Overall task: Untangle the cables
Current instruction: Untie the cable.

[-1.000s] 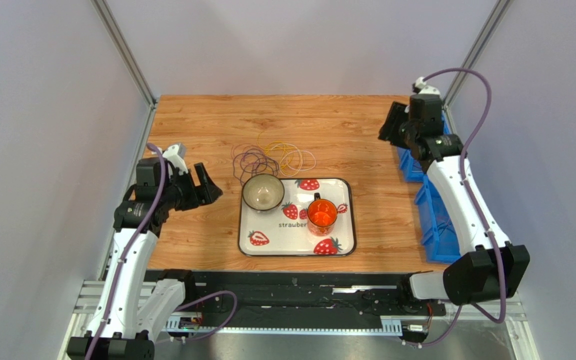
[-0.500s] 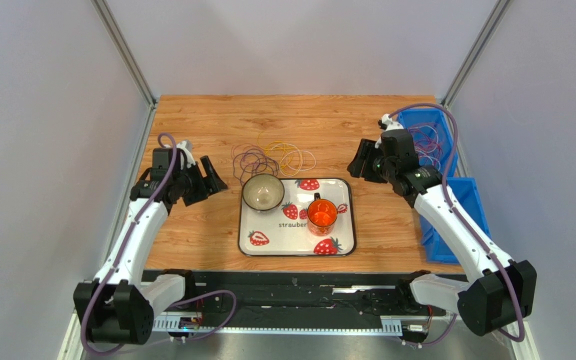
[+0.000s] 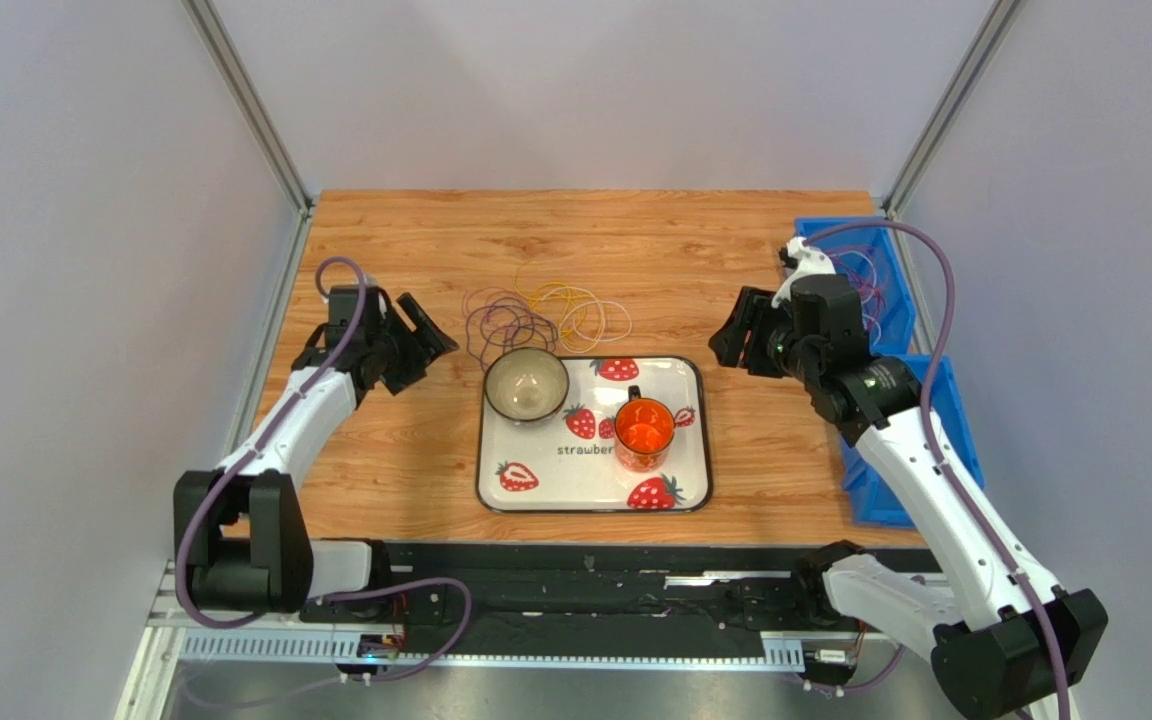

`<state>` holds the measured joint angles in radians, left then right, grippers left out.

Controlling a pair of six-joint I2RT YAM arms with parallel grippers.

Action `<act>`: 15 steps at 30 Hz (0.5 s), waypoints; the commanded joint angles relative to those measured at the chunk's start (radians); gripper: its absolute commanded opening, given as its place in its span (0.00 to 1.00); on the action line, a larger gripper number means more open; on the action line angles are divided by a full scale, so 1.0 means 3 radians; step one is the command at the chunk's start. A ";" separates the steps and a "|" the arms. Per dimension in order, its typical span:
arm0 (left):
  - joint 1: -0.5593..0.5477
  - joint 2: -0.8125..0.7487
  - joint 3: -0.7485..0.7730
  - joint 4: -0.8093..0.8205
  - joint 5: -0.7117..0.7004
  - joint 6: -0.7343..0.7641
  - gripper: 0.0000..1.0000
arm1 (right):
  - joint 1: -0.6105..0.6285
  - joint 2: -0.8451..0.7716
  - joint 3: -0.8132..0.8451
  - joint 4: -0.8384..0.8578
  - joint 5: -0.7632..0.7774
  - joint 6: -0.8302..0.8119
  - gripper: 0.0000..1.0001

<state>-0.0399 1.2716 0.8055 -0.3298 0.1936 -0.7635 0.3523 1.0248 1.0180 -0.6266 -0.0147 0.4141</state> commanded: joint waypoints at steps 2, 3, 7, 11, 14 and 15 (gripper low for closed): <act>-0.0015 0.0352 0.0045 0.0470 -0.0027 -0.0201 0.77 | 0.0007 -0.0164 0.0017 -0.0059 0.0044 -0.0092 0.58; -0.0015 0.0459 0.0051 0.0551 -0.0001 -0.0216 0.77 | 0.0007 -0.0174 0.0017 -0.0064 0.0039 -0.0092 0.58; -0.0015 0.0705 0.0066 0.0695 0.0014 -0.0313 0.76 | 0.0007 -0.0179 0.0002 -0.0090 0.0023 -0.0117 0.58; -0.0015 0.0930 0.0117 0.0854 0.0055 -0.0385 0.71 | 0.0007 -0.0195 -0.0013 -0.0110 0.0049 -0.0153 0.58; -0.0015 0.1079 0.0168 0.0971 0.0045 -0.0426 0.70 | 0.0007 -0.0190 -0.0029 -0.0136 0.0182 -0.0189 0.59; -0.0015 0.1150 0.0173 0.0992 0.0050 -0.0441 0.70 | 0.0007 -0.0190 -0.0034 -0.0136 0.0187 -0.0199 0.59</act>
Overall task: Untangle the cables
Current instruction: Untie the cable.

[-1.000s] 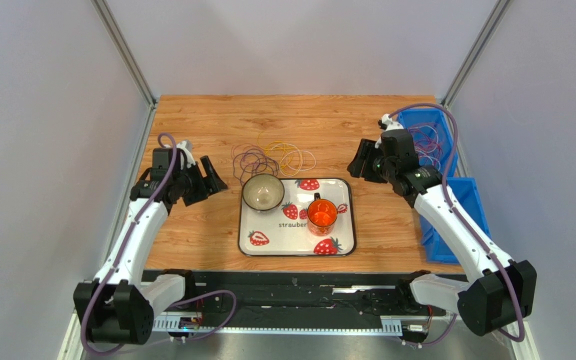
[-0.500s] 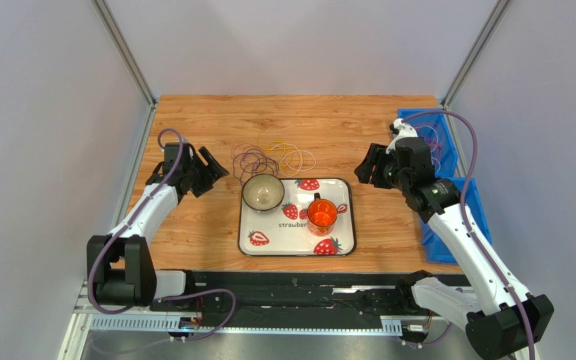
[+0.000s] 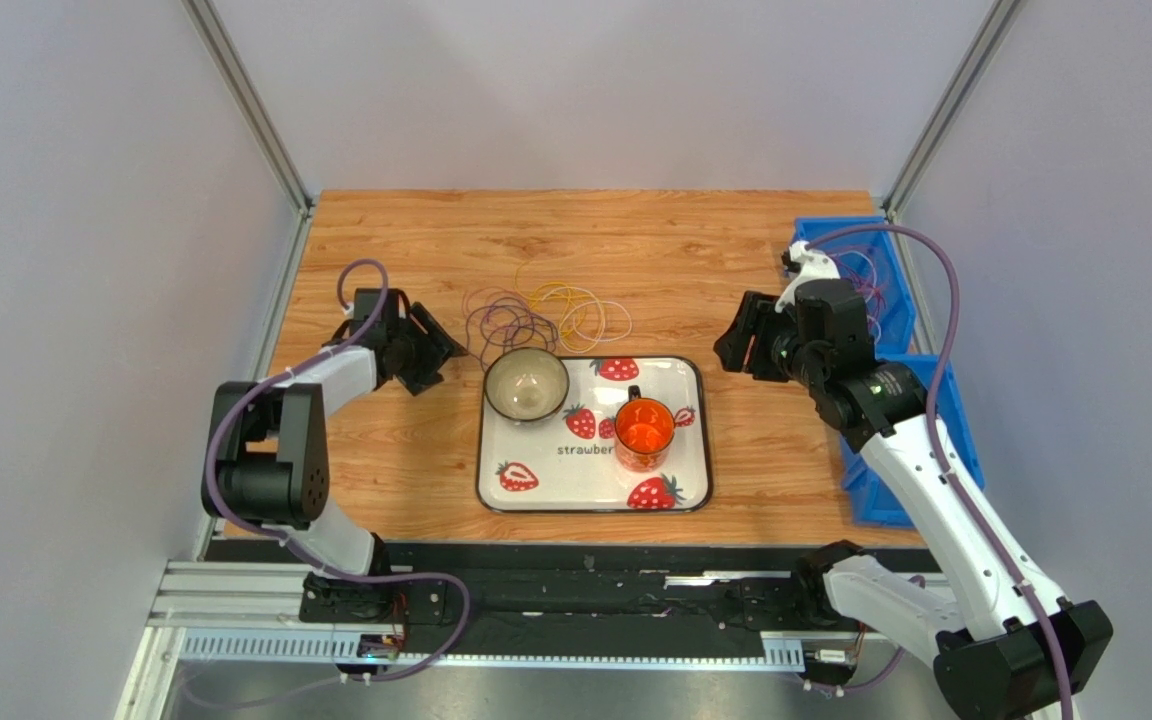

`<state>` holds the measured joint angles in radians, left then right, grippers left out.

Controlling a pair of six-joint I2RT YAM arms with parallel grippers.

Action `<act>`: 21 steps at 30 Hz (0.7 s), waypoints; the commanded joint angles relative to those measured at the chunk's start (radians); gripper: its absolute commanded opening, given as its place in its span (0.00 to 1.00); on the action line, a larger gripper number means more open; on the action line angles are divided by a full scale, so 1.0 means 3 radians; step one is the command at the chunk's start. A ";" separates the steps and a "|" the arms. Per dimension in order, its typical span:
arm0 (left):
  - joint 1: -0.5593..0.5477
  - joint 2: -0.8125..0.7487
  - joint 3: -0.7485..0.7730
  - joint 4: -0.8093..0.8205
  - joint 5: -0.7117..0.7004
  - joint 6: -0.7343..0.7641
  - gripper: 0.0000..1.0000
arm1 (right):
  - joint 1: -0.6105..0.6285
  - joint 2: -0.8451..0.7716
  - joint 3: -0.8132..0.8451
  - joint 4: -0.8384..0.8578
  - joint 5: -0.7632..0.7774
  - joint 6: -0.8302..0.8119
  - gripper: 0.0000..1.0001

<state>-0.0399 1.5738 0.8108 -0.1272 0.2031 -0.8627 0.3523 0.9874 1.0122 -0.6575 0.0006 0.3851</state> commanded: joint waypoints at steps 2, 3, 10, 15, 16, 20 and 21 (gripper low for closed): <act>-0.0015 0.0220 0.0166 0.0403 0.0044 -0.0156 0.70 | 0.0007 -0.0065 -0.0020 -0.0043 0.0151 -0.0113 0.59; -0.0015 0.0301 0.0171 0.0404 0.0064 -0.0202 0.70 | 0.0007 -0.0065 -0.0020 -0.0043 0.0157 -0.0118 0.59; -0.0082 0.0496 0.0359 0.0532 0.0121 -0.0228 0.64 | 0.0007 -0.0029 -0.0040 -0.0043 0.0192 -0.0118 0.59; -0.0158 0.0593 0.0503 0.0342 0.0100 -0.0243 0.60 | 0.0007 -0.0029 -0.0040 -0.0043 0.0218 -0.0113 0.59; -0.0169 0.0598 0.0529 0.0327 0.0085 -0.0248 0.59 | 0.0007 -0.0024 -0.0040 -0.0048 0.0213 -0.0118 0.59; -0.0230 0.0624 0.0559 0.0266 0.0034 -0.0279 0.52 | 0.0002 -0.0029 -0.0030 -0.0073 0.0223 -0.0113 0.59; -0.0240 0.0624 0.0554 0.0255 0.0013 -0.0289 0.51 | 0.0002 -0.0029 -0.0025 -0.0079 0.0228 -0.0123 0.59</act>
<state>-0.0948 1.7531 0.9455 -0.0326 0.2268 -0.9333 0.3523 0.9874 0.9955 -0.6838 0.0521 0.3653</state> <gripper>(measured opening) 0.543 0.586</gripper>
